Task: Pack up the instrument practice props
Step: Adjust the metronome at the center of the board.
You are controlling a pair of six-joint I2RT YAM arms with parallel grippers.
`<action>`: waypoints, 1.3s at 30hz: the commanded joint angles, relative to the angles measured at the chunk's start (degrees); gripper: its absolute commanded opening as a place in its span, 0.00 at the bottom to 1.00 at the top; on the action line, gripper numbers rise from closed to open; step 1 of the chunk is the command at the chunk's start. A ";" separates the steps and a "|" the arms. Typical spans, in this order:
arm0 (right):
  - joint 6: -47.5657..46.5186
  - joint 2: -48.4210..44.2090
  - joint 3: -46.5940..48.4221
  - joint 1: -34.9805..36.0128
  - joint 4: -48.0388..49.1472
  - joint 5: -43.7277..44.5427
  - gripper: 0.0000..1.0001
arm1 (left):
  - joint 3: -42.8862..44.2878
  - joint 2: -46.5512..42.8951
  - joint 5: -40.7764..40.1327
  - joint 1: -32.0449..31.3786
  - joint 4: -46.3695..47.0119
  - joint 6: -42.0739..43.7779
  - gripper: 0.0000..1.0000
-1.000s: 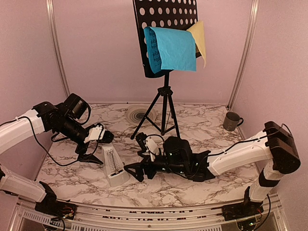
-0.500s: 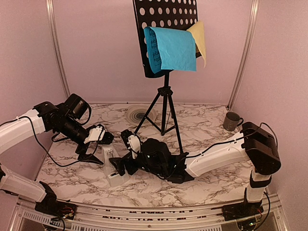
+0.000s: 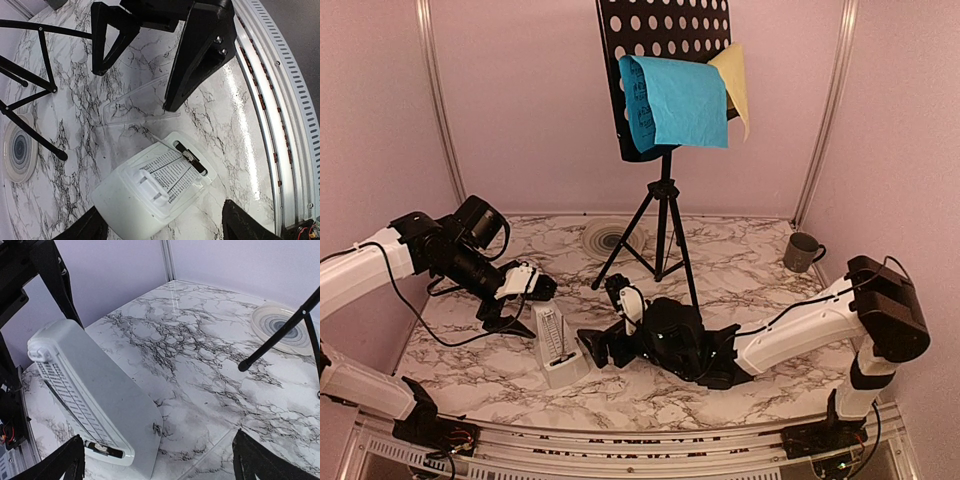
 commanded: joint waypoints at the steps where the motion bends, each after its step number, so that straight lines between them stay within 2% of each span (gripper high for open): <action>1: 0.80 -6.35 -7.26 0.35 5.69 -1.42 1.00 | -0.89 -1.39 -0.07 -0.53 -2.97 -0.34 0.79; 4: 1.07 -9.36 -11.80 0.35 6.59 -1.65 1.00 | -0.80 -1.26 0.04 -0.59 -2.97 -0.23 0.75; 10: 1.34 -10.96 -14.48 0.37 5.91 -2.22 1.00 | -0.65 -0.34 0.32 -1.05 -3.72 1.62 0.59; 13: 1.51 -11.01 -14.81 0.37 6.66 -3.20 1.00 | -0.08 0.33 0.48 -1.14 -3.79 2.90 0.65; 15: 1.51 -10.84 -14.55 0.37 6.65 -3.86 1.00 | 0.80 1.07 0.26 -1.15 -3.77 3.47 0.74; 18: 1.45 -10.91 -14.57 0.37 6.87 -4.57 1.00 | 2.62 2.98 -0.75 -1.14 -3.82 4.55 0.82; 30: 0.45 -13.32 -15.05 0.07 5.90 -5.83 1.00 | 9.29 5.71 1.51 1.59 -6.06 14.61 0.85; 36: 0.80 -13.54 -14.96 -0.38 5.76 -7.66 1.00 | 8.86 5.35 4.70 1.41 -6.19 18.35 0.82; 39: 0.96 -13.80 -15.17 -0.62 5.71 -8.48 1.00 | 8.95 6.06 3.17 1.19 -6.22 18.69 0.81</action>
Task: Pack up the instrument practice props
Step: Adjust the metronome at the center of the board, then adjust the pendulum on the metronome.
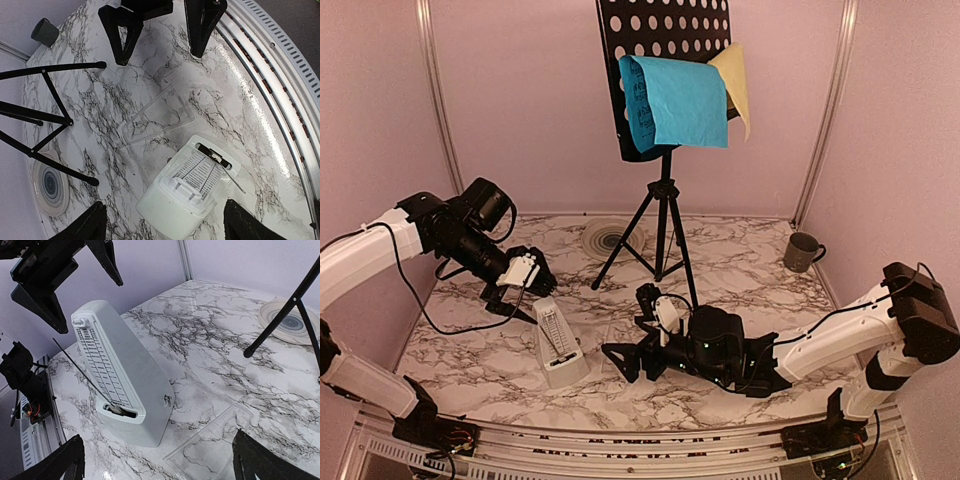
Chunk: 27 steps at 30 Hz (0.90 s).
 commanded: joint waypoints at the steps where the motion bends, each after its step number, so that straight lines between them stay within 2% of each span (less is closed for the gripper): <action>1: 0.22 -1.36 -0.20 -0.60 0.34 -2.17 1.00 | 0.33 0.88 0.59 -0.27 -2.46 2.72 0.80; 8: 1.30 -1.77 -0.92 -2.03 0.96 -3.87 1.00 | -0.39 2.07 0.44 -1.22 -2.64 3.19 0.75; 13: 2.36 -1.65 -1.43 -2.80 1.66 -4.93 1.00 | -0.06 2.87 0.48 -1.51 -3.51 3.03 0.61; 17: 2.80 -1.60 -1.69 -2.98 1.87 -5.20 1.00 | -0.68 3.58 0.07 -2.08 -3.78 2.64 0.59; 20: 3.18 -1.60 -1.90 -3.25 1.92 -5.45 1.00 | -0.75 3.92 -0.27 -2.28 -4.04 2.49 0.45; 22: 3.29 -1.53 -1.88 -3.40 1.90 -5.70 1.00 | -0.90 3.46 -0.48 -2.24 -4.09 1.91 0.41; 27: 3.22 -0.72 -1.67 -3.54 2.40 -6.26 1.00 | -1.20 1.75 -2.01 -2.21 -4.02 -2.72 0.40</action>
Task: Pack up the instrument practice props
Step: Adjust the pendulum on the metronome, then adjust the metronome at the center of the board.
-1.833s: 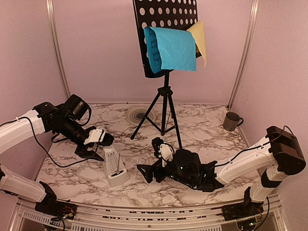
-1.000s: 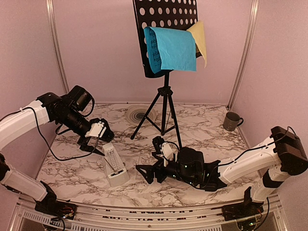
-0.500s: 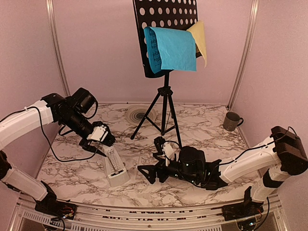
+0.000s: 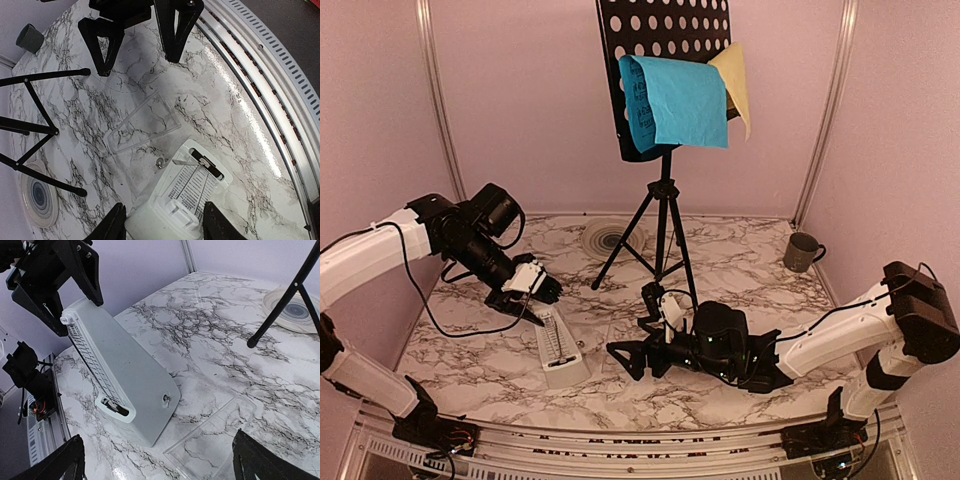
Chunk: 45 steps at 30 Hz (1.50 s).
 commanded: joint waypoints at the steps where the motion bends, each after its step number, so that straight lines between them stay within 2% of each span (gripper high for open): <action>1: 0.61 -0.21 0.18 -0.44 1.85 -1.13 1.00 | -0.97 -0.59 -2.76 -0.20 -2.86 -4.86 0.40; 8: 0.30 0.13 0.97 -0.52 1.95 -2.01 1.00 | -1.72 -3.20 3.08 -0.20 -2.81 -9.47 0.39; 12: 0.30 0.30 1.23 -0.55 1.58 -2.46 1.00 | -3.51 -5.15 3.89 -0.20 -2.63 -9.04 0.56; 14: 0.30 0.38 1.32 -0.63 1.59 -2.70 1.00 | -3.76 -5.53 2.31 -0.20 -2.54 -8.97 0.88; 16: 0.38 0.39 1.36 -0.63 1.52 -2.89 1.00 | -3.47 -5.74 1.44 -0.08 -1.98 -9.63 0.99; 22: 0.57 0.23 1.54 -0.71 1.51 -3.37 1.00 | -5.10 -9.78 7.68 3.25 5.39 -15.59 0.99; 29: 0.75 -1.04 0.80 -0.78 1.00 -3.11 1.00 | -10.66 -16.71 6.69 3.47 6.44 -24.10 0.99; 30: 0.74 -1.24 0.80 -0.87 0.94 -3.17 1.00 | -12.44 -18.23 6.34 3.43 8.04 -26.88 0.99; 33: 0.74 -1.60 0.85 -0.96 0.82 -3.25 1.00 | -16.48 -22.73 3.58 3.34 17.88 -43.82 0.99; 41: 0.47 -2.49 1.21 -1.31 -0.17 -3.47 1.00 | -24.84 -31.39 0.62 2.07 33.35 -63.12 0.99; 45: 0.56 -2.26 1.40 -1.56 -0.25 -3.47 1.00 | -26.75 -32.58 -6.83 2.00 40.28 -78.31 0.99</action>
